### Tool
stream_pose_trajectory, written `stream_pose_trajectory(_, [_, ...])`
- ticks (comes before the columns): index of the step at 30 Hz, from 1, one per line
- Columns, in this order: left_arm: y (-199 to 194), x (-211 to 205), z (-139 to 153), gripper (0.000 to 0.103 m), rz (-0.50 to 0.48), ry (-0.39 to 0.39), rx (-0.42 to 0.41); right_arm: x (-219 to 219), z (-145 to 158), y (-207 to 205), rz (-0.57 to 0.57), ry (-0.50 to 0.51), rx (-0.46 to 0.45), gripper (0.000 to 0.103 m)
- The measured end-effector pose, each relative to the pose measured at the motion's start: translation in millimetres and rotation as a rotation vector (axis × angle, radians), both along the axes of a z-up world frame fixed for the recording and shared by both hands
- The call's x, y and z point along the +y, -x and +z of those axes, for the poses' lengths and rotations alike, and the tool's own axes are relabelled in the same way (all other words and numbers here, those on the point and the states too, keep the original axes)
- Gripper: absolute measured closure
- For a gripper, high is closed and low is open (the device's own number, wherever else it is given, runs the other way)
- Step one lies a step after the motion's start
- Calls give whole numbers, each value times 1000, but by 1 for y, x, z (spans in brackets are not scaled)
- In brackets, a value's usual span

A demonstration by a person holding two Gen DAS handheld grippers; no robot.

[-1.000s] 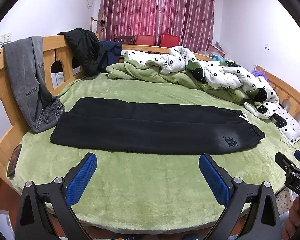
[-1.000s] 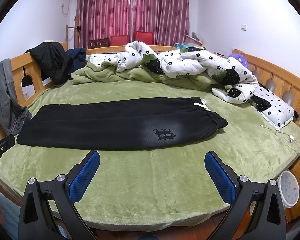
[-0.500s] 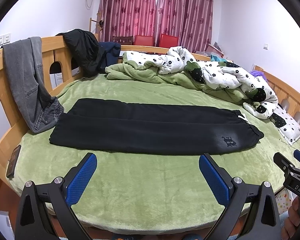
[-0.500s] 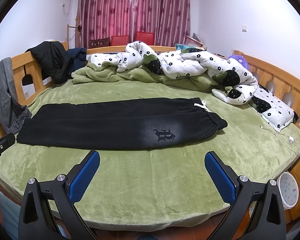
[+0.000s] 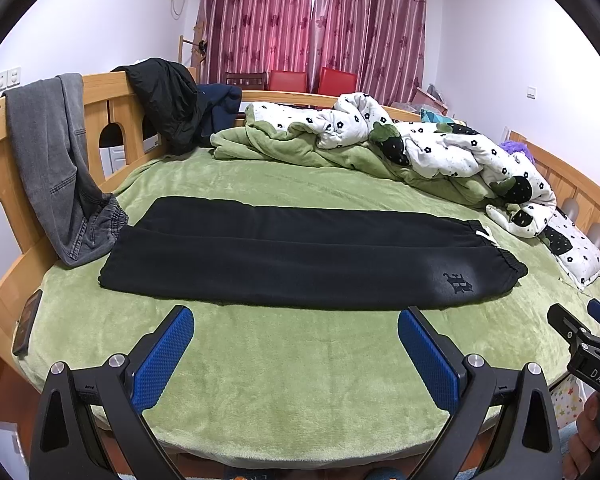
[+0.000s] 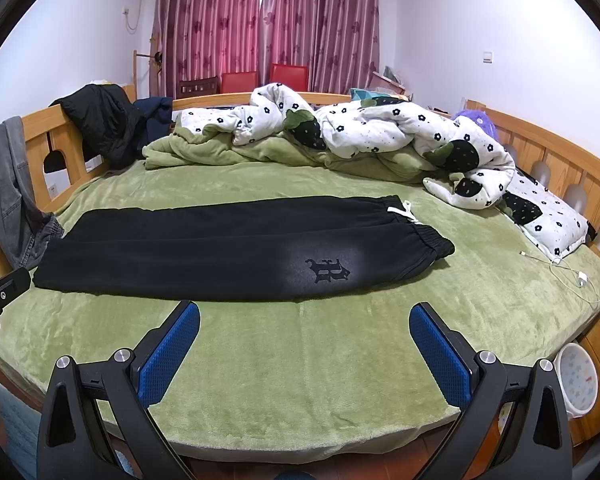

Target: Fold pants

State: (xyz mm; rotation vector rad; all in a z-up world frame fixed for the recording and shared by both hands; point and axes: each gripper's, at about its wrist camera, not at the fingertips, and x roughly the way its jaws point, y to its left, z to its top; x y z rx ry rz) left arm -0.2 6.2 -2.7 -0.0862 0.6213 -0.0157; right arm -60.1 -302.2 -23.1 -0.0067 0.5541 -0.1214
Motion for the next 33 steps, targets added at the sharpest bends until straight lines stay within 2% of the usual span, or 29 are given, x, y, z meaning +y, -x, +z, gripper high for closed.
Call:
stream_pose_trajectory(9, [3,-12,5,0,1,-7,-11,1,2,0,2,4,-5,0])
stream_pose_trajectory(15, [7,-11,9,0,62,-75,-60,-1,3,2,-1,-4,-24,0])
stream_pose_trajectory(21, [11,0,20,0,30,-67,-65,-1,12,15,-8,-10,-65,0])
stream_pose_trajectory(25, [23,22,56,0,-11,-42,-113,5,43,32,47,23,-106,0])
stream_pose_trajectory(28, [24,36,89,0,-32,-48,-138,12,81,41,90,88,-143,0])
stream_pose_trajectory(30, [17,40,108,0,-66,-69,-132,13,104,42,117,121,-164,0])
stream_pose_trajectory(33, [3,46,119,0,-95,-39,-101,13,127,32,163,123,-170,0])
